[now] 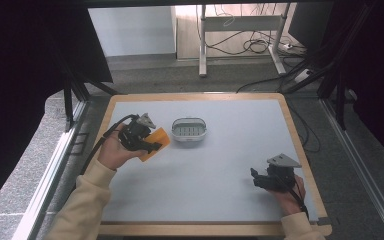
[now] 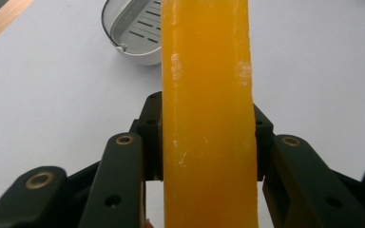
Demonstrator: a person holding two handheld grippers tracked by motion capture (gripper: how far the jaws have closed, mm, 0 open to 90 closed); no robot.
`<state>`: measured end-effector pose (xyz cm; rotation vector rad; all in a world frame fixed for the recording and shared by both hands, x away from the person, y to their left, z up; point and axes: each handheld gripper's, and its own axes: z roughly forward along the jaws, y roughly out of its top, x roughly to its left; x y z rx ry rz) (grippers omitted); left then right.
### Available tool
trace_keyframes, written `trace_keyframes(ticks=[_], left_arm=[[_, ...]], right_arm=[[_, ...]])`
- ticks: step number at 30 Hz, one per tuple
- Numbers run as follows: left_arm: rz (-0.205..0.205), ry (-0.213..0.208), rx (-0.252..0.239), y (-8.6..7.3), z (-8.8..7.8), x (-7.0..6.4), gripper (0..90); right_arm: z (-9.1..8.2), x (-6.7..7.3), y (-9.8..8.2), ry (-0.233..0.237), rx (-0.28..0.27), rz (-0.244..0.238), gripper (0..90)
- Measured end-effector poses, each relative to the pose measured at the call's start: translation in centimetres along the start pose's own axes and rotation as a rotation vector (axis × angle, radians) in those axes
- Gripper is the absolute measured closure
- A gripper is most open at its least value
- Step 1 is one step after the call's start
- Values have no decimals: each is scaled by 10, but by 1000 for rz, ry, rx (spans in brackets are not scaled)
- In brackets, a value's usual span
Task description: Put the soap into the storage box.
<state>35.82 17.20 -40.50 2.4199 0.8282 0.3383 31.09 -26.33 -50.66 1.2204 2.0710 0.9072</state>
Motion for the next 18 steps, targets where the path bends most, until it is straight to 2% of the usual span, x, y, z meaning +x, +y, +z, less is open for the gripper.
trace_keyframes(ticks=[18], left_arm=[[-3, -3, 16, 9, 5, 8, 619]], right_arm=[[1, 0, 0, 3, 0, -4, 159]])
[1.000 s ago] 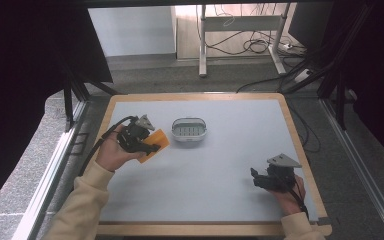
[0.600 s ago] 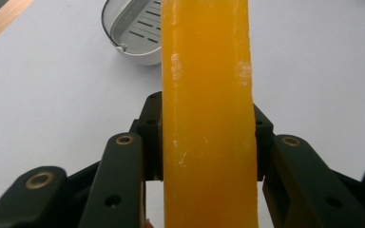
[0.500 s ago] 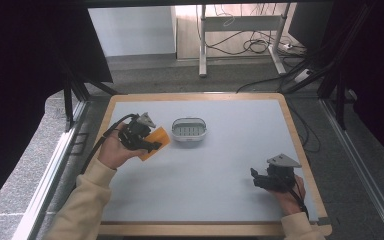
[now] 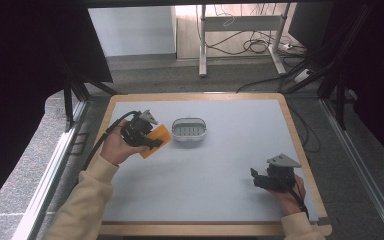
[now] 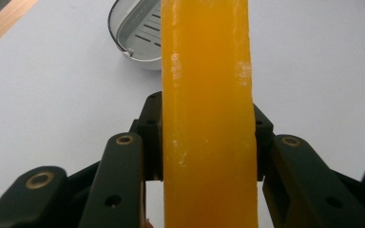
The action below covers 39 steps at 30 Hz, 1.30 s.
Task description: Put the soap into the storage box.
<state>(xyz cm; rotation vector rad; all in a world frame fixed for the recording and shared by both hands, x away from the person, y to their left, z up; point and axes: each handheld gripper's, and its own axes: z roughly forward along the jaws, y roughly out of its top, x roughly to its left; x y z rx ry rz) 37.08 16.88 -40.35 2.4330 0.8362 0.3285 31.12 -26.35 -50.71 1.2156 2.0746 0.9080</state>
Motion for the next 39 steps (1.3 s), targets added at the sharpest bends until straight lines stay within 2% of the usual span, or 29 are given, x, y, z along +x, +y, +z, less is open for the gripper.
trace_keyframes(ticks=[18, 39], left_arm=[[11, -2, -1, 10, 4, 5, 619], [33, 2, 8, 30, 12, 5, 619]], right_arm=[[0, 0, 0, -1, 1, 2, 159], [0, -1, -1, 1, 5, -1, 159]])
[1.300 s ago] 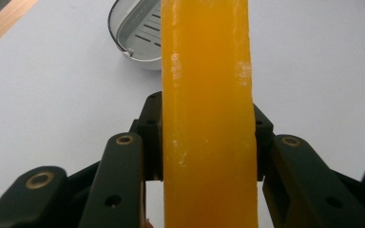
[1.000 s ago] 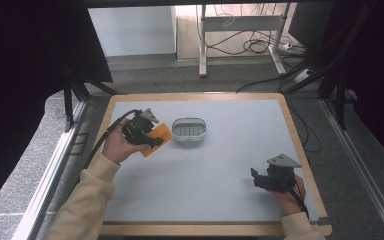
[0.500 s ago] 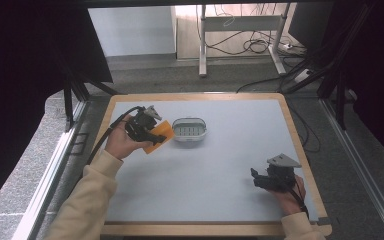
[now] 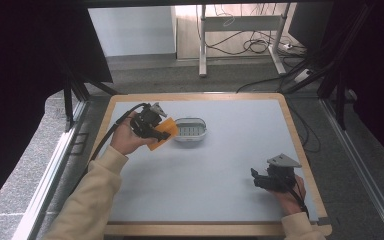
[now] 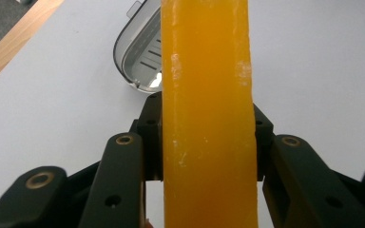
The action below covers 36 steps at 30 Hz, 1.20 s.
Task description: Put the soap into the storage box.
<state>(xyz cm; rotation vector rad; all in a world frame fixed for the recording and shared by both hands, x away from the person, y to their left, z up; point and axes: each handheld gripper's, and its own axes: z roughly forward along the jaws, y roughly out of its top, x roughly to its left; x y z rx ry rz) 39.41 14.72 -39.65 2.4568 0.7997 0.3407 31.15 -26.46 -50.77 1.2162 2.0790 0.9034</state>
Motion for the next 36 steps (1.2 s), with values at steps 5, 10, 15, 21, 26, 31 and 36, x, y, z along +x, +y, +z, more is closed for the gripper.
trace_keyframes(ticks=[5, 10, 15, 21, 26, 31, 36], left_arm=[[6, 2, 3, 4, 2, 0, 619], [7, 5, 11, 9, 5, 2, 619], [10, -1, 14, 14, 8, 4, 619], [10, -14, 15, 18, 12, 6, 619], [22, -23, 13, 24, 13, 6, 619], [32, -17, 12, 30, 15, 6, 619], [33, -31, -4, 35, 16, 7, 619]], right_arm=[[0, 0, 0, 1, -1, -1, 159], [0, 0, 0, 1, 1, -2, 159], [0, 0, 0, 2, 1, -2, 159], [0, 0, 0, 5, -2, -2, 159], [1, 0, 0, 5, 0, -3, 159], [1, 0, 0, 6, 0, -2, 159], [1, 0, 0, 7, -1, -3, 159]])
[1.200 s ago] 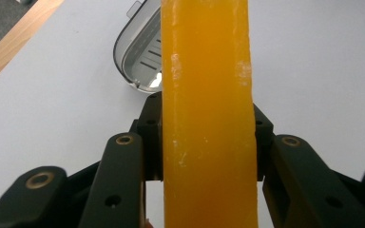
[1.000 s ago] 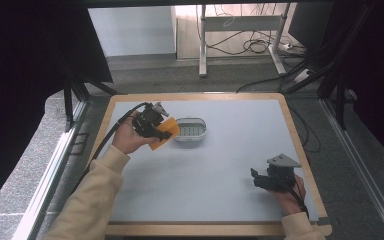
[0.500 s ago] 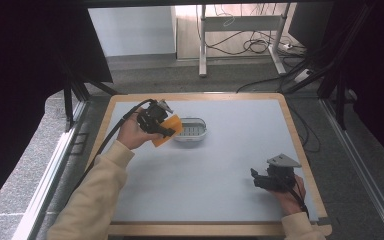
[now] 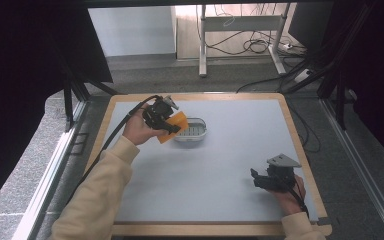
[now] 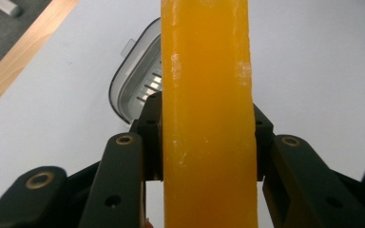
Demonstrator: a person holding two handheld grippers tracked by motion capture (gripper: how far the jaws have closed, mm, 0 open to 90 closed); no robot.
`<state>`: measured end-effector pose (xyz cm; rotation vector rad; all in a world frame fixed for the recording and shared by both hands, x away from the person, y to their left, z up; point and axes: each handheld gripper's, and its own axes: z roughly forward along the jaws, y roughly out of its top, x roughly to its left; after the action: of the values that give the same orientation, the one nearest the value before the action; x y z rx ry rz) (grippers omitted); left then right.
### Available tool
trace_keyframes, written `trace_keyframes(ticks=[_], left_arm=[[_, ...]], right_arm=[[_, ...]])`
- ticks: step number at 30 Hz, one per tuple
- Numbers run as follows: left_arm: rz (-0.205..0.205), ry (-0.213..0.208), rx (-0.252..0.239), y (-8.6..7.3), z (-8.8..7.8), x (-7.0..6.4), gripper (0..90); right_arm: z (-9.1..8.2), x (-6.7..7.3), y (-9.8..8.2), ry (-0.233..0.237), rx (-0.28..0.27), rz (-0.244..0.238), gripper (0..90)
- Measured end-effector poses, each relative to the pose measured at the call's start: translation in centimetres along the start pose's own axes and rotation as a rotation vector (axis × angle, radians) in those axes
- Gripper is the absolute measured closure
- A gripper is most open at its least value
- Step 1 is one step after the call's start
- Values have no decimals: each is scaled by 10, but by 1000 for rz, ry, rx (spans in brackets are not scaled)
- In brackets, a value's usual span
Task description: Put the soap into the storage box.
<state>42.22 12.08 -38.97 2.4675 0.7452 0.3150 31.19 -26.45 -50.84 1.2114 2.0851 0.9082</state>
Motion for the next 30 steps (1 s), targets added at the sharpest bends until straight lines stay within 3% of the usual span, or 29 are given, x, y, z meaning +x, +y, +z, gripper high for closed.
trace_keyframes(ticks=[30], left_arm=[[61, 12, 3, 21, 17, 4, 619]], right_arm=[[0, -1, -1, -1, 5, -6, 159]])
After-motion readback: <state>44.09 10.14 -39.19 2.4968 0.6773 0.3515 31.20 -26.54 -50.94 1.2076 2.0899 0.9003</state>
